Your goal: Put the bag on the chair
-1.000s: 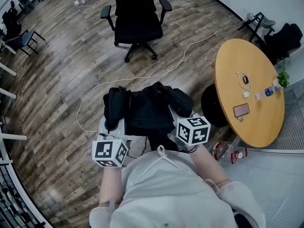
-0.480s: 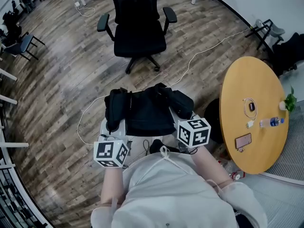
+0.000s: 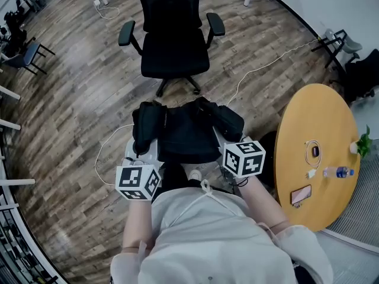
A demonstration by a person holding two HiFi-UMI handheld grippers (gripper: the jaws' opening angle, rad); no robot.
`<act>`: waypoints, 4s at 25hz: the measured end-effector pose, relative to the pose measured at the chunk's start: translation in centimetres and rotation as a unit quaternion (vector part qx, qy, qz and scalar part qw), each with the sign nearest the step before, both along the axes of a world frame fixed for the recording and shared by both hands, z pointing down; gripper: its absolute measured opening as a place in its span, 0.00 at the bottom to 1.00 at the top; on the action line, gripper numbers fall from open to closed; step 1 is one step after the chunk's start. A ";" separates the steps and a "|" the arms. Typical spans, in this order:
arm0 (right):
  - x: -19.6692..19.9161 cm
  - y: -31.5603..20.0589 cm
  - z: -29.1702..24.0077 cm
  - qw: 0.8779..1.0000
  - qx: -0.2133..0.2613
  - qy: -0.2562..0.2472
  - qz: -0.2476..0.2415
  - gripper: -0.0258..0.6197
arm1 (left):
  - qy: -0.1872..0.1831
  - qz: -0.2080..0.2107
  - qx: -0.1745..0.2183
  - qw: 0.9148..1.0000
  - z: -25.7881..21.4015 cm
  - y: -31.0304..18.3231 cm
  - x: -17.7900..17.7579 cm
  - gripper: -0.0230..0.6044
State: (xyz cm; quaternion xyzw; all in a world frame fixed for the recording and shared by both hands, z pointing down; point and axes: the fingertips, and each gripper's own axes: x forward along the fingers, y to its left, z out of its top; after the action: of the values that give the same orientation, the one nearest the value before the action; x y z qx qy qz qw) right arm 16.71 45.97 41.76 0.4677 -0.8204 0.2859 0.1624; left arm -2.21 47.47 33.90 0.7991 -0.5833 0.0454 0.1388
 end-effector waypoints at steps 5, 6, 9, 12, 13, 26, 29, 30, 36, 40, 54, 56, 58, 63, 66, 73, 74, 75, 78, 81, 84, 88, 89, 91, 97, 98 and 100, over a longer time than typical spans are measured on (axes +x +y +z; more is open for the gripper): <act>0.0 -3.0 2.3 1.000 -0.001 0.001 0.010 0.08 | 0.002 0.016 0.000 1.000 2.2 -3.5 0.0 0.08; -0.1 -3.9 2.7 1.000 -0.001 0.002 0.014 0.08 | 0.004 0.019 0.001 1.000 2.7 -4.5 -0.1 0.08; -1.2 -9.6 1.8 1.000 -0.011 0.004 0.024 0.08 | 0.009 0.029 -0.009 0.999 1.9 -10.8 -1.3 0.08; -2.7 -15.6 0.8 0.999 -0.023 0.007 0.037 0.08 | 0.012 0.043 -0.021 0.999 1.0 -17.4 -2.8 0.08; -3.3 -17.3 0.8 0.999 -0.025 0.007 0.041 0.08 | 0.014 0.047 -0.022 0.999 1.0 -19.3 -3.4 0.08; -11.4 -39.9 -0.2 0.996 -0.030 0.008 0.082 0.08 | 0.024 0.094 -0.030 0.995 0.4 -43.5 -11.5 0.08; -12.9 -43.3 -0.1 0.996 -0.032 0.005 0.087 0.08 | 0.025 0.097 -0.035 0.994 0.6 -46.8 -13.0 0.08; -13.3 -44.2 0.0 0.996 -0.033 0.004 0.088 0.08 | 0.024 0.097 -0.037 0.994 0.7 -47.8 -13.5 0.08; -14.9 -50.0 1.4 0.995 -0.048 0.005 0.083 0.08 | 0.025 0.092 -0.053 0.994 2.0 -53.5 -15.1 0.08; -14.9 -53.9 2.8 0.995 -0.059 0.008 0.075 0.08 | 0.027 0.082 -0.067 0.994 3.7 -57.1 -15.2 0.08; -14.1 -72.4 7.2 0.996 -0.091 0.017 0.017 0.08 | 0.005 0.029 -0.112 0.993 8.8 -73.8 -14.5 0.08; -13.8 -75.0 8.3 0.995 -0.096 0.018 0.012 0.08 | 0.002 0.026 -0.122 0.992 10.1 -76.1 -14.2 0.08; -13.5 -77.3 9.7 0.995 -0.102 0.020 0.008 0.08 | 0.000 0.023 -0.134 0.991 11.9 -78.4 -14.0 0.08; -13.4 -82.1 14.2 0.992 -0.122 0.027 0.000 0.08 | -0.015 0.020 -0.172 0.985 17.2 -83.2 -13.9 0.08; -13.5 -84.1 17.2 0.990 -0.137 0.032 0.002 0.08 | -0.024 0.021 -0.196 0.980 20.6 -85.3 -14.1 0.08; -13.9 -86.7 24.1 0.984 -0.172 0.048 0.000 0.08 | -0.033 0.022 -0.251 0.967 28.3 -88.1 -14.7 0.08; -13.9 -87.1 25.0 0.983 -0.177 0.050 -0.001 0.08 | -0.035 0.022 -0.258 0.965 29.3 -88.5 -14.7 0.08; -13.8 -87.5 25.9 0.982 -0.181 0.052 0.000 0.08 | -0.037 0.023 -0.264 0.964 30.3 -88.9 -14.7 0.08; -13.5 -88.5 28.1 0.980 -0.192 0.059 0.001 0.08 | -0.042 0.026 -0.281 0.959 32.7 -90.0 -14.5 0.08; -13.4 -88.8 29.8 0.978 -0.200 0.064 0.000 0.08 | -0.042 0.024 -0.295 0.954 34.6 -90.3 -14.4 0.08; -13.4 -88.9 31.3 0.976 -0.207 0.069 -0.004 0.08 | -0.043 0.020 -0.308 0.950 36.1 -90.4 -14.4 0.08; -13.4 -88.8 33.2 0.973 -0.218 0.075 -0.008 0.08 | -0.043 0.014 -0.325 0.945 37.9 -90.5 -14.5 0.08; -13.4 -88.8 33.6 0.972 -0.221 0.076 -0.007 0.08 | -0.043 0.013 -0.328 0.944 38.3 -90.5 -14.6 0.08; -13.4 -88.7 34.1 0.972 -0.225 0.075 -0.005 0.08 | -0.041 0.012 -0.330 0.943 38.8 -90.6 -14.6 0.08; -12.9 -88.2 35.7 0.968 -0.237 0.076 0.001 0.09 | -0.044 0.011 -0.338 0.940 40.1 -90.5 -14.3 0.08; -12.8 -88.0 36.0 0.968 -0.240 0.078 0.003 0.10 | -0.045 0.010 -0.342 0.939 40.4 -90.3 -14.4 0.08; -12.8 -87.8 36.5 0.966 -0.244 0.080 0.006 0.10 | -0.046 0.007 -0.349 0.936 41.1 -90.0 -14.5 0.08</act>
State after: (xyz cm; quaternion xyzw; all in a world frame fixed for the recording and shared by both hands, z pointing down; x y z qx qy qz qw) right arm 3.88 -41.87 78.27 0.4402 -0.7071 0.4404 0.3350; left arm -16.73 -42.54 75.00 0.7016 -0.5307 0.2837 0.3816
